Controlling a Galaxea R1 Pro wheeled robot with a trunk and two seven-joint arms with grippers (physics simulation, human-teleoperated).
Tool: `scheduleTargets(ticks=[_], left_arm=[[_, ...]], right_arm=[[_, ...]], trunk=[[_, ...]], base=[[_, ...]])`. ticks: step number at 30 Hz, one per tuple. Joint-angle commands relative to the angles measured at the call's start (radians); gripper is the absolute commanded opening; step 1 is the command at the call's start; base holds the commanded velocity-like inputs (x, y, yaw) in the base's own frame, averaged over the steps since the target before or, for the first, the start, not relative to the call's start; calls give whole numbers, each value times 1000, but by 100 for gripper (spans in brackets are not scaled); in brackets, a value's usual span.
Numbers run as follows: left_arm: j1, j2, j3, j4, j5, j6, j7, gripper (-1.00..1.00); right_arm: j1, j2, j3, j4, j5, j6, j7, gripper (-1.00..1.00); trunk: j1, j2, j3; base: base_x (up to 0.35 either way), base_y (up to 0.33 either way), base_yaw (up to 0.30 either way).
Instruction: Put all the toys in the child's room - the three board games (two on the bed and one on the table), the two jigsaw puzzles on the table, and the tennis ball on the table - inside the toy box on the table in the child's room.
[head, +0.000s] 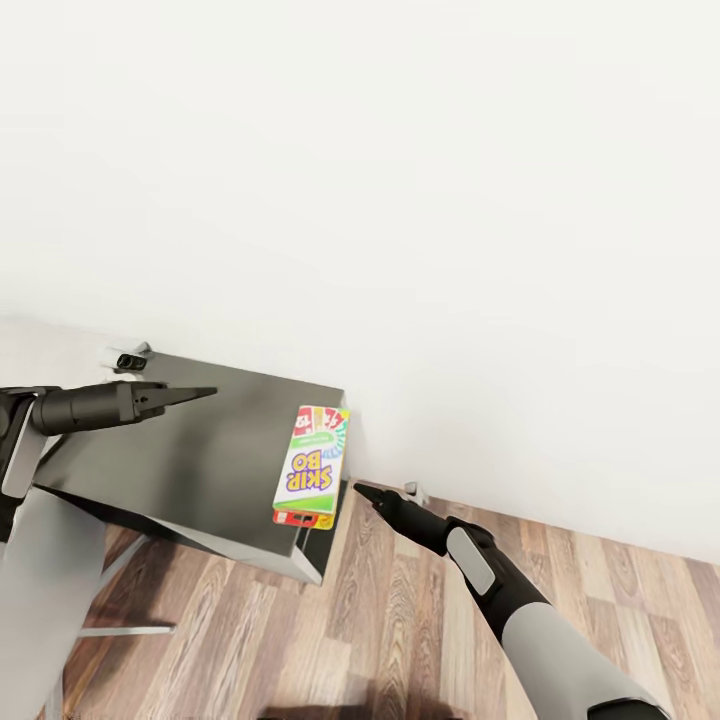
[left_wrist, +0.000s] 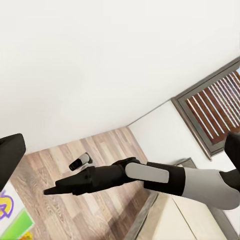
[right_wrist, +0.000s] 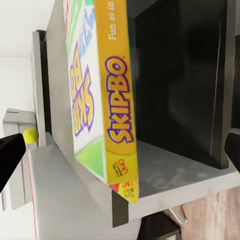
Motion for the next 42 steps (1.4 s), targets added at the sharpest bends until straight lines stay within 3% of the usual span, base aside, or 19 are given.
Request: scheduleTargets(ticks=[1,22,42], left_arm=[[-1,0,0,0,1,10,-3,100],[-1,0,0,0,1,10,-2,100],[-1,0,0,0,1,10,-2,100]], right_arm=[[-1,0,1,0,-8,7,-1,100],[-1,0,1,0,-8,5,-1,100],[-1,0,1,0,-8,5,-1,100]], trunk=[[1,-2,-1],[1,-2,-1],[1,-2,-1]], base=[[0,0,223],[0,0,96],[43,20,6]])
